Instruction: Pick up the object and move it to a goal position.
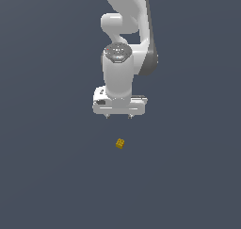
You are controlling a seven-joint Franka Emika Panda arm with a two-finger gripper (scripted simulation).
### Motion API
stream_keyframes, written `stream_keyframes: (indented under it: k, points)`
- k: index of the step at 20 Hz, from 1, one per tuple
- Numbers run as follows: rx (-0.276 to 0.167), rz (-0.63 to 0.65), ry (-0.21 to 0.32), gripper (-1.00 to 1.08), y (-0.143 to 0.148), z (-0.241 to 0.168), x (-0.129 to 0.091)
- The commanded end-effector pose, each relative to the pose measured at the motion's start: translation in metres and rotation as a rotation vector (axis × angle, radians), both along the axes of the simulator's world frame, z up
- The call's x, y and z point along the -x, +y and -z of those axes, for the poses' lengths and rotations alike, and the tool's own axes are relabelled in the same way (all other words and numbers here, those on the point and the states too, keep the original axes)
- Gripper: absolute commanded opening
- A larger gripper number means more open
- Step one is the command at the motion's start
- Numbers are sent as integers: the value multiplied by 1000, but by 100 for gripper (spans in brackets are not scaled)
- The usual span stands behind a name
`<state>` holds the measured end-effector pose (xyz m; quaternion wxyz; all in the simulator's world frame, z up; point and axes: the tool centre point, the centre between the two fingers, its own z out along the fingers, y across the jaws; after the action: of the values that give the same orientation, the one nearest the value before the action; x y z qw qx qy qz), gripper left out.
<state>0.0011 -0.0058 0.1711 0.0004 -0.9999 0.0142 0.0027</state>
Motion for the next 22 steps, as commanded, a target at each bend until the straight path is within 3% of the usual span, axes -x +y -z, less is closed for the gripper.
stream_keyframes:
  k: [1,10,22]
  points:
    - [0,0,0,100,0,0,0]
    - [33,-25,-27,100,-2,-7,-7]
    - [23,57,-23,100,-1,11,-19]
